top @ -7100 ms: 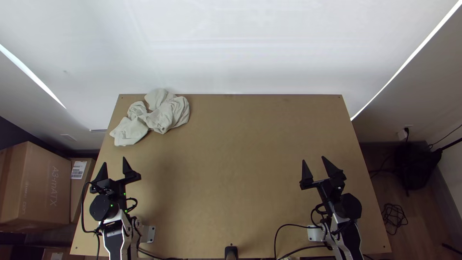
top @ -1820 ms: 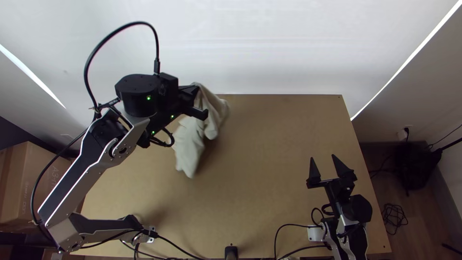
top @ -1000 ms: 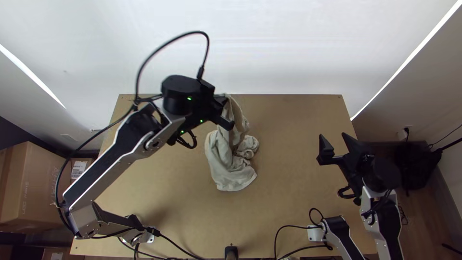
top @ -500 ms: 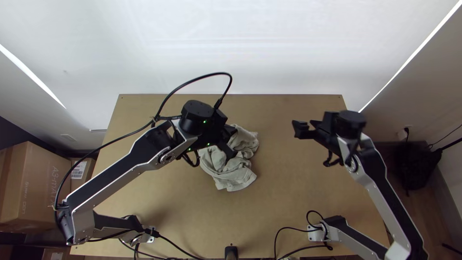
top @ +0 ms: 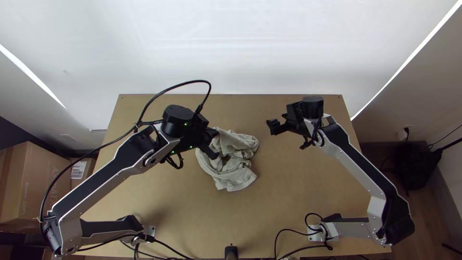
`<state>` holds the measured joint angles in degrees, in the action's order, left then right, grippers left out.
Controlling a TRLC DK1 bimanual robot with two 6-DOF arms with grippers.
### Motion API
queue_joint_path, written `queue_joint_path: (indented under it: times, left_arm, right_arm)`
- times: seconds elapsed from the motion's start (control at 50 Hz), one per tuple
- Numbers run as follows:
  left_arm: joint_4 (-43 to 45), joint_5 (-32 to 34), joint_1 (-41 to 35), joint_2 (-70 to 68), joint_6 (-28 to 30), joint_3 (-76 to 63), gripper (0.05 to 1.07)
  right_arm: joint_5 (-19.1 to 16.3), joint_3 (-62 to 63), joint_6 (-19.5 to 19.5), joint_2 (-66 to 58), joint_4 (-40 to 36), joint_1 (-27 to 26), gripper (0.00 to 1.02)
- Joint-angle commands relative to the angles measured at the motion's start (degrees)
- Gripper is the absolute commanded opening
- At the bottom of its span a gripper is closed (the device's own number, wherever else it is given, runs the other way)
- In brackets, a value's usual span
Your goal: Fold the t-shirt
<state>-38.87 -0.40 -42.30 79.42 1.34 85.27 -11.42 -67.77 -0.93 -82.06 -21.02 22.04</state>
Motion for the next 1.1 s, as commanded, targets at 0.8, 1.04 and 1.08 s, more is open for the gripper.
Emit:
queue_joint_path:
  times: [0.8,1.04,1.08]
  left_arm:
    - [1.78,0.58,3.37,-4.97,-2.31,-1.16,0.08]
    - [1.43,0.58,2.84,-5.68,-2.40,-1.16,0.08]
    - [1.34,0.58,2.84,-5.76,-2.49,-1.25,0.08]
  right_arm:
    - [-27.95,-8.52,-8.74,-8.55,-3.77,8.72,0.95]
    - [-28.04,-15.82,-6.54,-15.76,-2.10,10.92,0.89]
    - [-28.04,-16.61,-6.01,-16.46,-1.48,11.27,0.86]
